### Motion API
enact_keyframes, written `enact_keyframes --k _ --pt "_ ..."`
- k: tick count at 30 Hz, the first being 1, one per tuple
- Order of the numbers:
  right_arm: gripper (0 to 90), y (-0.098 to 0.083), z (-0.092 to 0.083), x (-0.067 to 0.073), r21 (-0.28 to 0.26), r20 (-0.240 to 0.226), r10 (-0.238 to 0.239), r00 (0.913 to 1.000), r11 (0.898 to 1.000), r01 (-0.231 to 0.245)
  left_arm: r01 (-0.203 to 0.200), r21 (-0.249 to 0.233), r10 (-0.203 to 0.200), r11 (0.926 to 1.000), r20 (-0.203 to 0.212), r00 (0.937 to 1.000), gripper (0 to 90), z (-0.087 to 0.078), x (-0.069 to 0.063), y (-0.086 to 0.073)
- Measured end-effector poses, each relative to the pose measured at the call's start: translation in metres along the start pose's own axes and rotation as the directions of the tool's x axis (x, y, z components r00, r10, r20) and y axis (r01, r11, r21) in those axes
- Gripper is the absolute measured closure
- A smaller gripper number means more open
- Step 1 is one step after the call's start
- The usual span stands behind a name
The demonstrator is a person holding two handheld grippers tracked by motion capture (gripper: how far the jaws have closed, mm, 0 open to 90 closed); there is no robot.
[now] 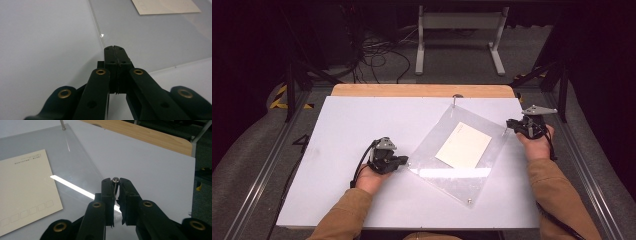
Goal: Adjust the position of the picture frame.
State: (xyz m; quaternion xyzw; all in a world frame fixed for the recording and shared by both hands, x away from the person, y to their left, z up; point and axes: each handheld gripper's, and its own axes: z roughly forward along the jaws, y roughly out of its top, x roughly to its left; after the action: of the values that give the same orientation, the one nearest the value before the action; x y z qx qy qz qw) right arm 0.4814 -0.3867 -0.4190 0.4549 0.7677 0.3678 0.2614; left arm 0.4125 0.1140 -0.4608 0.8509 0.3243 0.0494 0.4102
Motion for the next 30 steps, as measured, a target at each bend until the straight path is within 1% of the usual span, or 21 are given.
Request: enact_keyframes --k 2,4,5,6,7,8,9,10,12,13,14,15,16,18,19,21,22,23,26,29,30 --pt "80.1 -0.002 -0.002 -0.001 -0.011 -0.005 0.015 0.9999 1.000 -0.015 0.018 -0.002 -0.018 0.9998 0.006 0.9998 89.7 0.001 -0.002 0.000" --pt "80.3 -0.006 -0.004 -0.001 -0.023 -0.008 0.027 0.9996 0.999 -0.027 0.008 -0.002 -0.008 1.0000 0.009 0.9999 89.7 0.000 0.000 0.000" --pt "80.4 -0.007 -0.005 -0.001 -0.026 -0.008 0.031 0.9995 0.999 -0.031 0.016 -0.008 -0.016 0.9998 -0.006 0.9998 89.7 0.000 -0.002 -0.001" --pt "80.6 -0.009 -0.006 -0.001 -0.029 -0.011 0.035 0.9993 0.999 -0.035 0.021 -0.005 -0.021 0.9998 -0.038 0.9991 89.7 0.001 -0.003 -0.001" --pt "80.8 -0.010 -0.006 -0.002 -0.028 -0.012 0.031 0.9994 0.999 -0.032 0.011 -0.003 -0.011 0.9999 -0.071 0.9974 89.7 0.000 -0.002 -0.002" --pt "80.8 -0.010 -0.006 -0.002 -0.028 -0.012 0.031 0.9994 0.999 -0.032 0.011 -0.003 -0.011 0.9999 -0.071 0.9974 89.7 0.000 -0.002 -0.002" --pt "80.8 -0.011 -0.007 -0.002 -0.028 -0.011 0.030 0.9995 0.999 -0.030 0.030 0.000 -0.030 0.9995 -0.063 0.9976 89.7 0.001 0.000 -0.002" --pt "80.7 -0.012 -0.008 -0.002 -0.027 -0.014 0.033 0.9994 0.999 -0.033 0.018 0.012 -0.017 0.9998 -0.072 0.9972 89.6 0.002 0.001 -0.001" --pt "80.3 -0.011 -0.008 -0.003 -0.029 -0.019 0.032 0.9993 0.999 -0.032 0.022 0.020 -0.021 0.9996 -0.059 0.9981 89.6 0.005 -0.002 -0.001" --pt "80.3 -0.010 -0.008 -0.003 -0.029 -0.019 0.032 0.9993 0.999 -0.032 -0.002 0.029 0.004 0.9996 -0.058 0.9983 89.7 0.005 -0.002 0.000" --pt "80.5 -0.010 -0.009 -0.003 -0.030 -0.018 0.030 0.9994 0.999 -0.031 0.009 0.030 -0.007 0.9995 -0.057 0.9984 89.7 0.006 -0.004 0.001" --pt "80.5 -0.009 -0.009 -0.003 -0.032 -0.019 0.030 0.9994 0.999 -0.031 -0.005 0.029 0.007 0.9996 -0.065 0.9979 89.7 0.006 -0.004 0.001" --pt "80.4 -0.009 -0.009 -0.003 -0.035 -0.019 0.030 0.9994 0.999 -0.030 -0.010 0.027 0.012 0.9996 -0.055 0.9984 89.8 0.006 -0.002 0.001" --pt "80.4 -0.010 -0.011 -0.004 -0.041 -0.016 0.032 0.9994 0.999 -0.033 0.040 0.018 -0.040 0.9990 -0.012 0.9991 89.8 0.006 -0.003 -0.002" --pt "80.4 -0.011 -0.012 -0.005 -0.044 -0.013 0.035 0.9993 0.998 -0.036 0.018 0.018 -0.018 0.9997 -0.003 0.9998 89.8 0.006 -0.003 -0.002" --pt "80.1 -0.014 -0.017 -0.006 -0.056 -0.016 0.051 0.9986 0.997 -0.052 0.002 0.033 -0.003 0.9994 0.024 0.9997 89.8 0.007 -0.010 -0.002" --pt "79.9 -0.016 -0.020 -0.008 -0.063 -0.016 0.063 0.9979 0.996 -0.064 0.007 0.037 -0.008 0.9993 0.037 0.9993 89.8 0.008 -0.014 -0.001" --pt "79.8 -0.018 -0.022 -0.009 -0.065 -0.015 0.066 0.9977 0.996 -0.067 -0.022 0.046 0.019 0.9987 0.057 0.9982 89.8 0.010 -0.019 -0.001" --pt "79.8 -0.025 -0.030 -0.015 -0.057 -0.020 0.086 0.9961 0.995 -0.087 -0.058 0.063 0.051 0.9963 0.104 0.9932 89.8 0.015 -0.035 0.001" --pt "79.3 -0.031 -0.036 -0.018 -0.032 -0.021 0.104 0.9943 0.994 -0.105 -0.075 0.079 0.063 0.9941 0.147 0.9871 89.8 0.019 -0.051 0.001" --pt "79.3 -0.033 -0.038 -0.019 -0.030 -0.023 0.106 0.9941 0.994 -0.107 -0.098 0.082 0.084 0.9918 0.160 0.9835 89.8 0.021 -0.055 0.002"
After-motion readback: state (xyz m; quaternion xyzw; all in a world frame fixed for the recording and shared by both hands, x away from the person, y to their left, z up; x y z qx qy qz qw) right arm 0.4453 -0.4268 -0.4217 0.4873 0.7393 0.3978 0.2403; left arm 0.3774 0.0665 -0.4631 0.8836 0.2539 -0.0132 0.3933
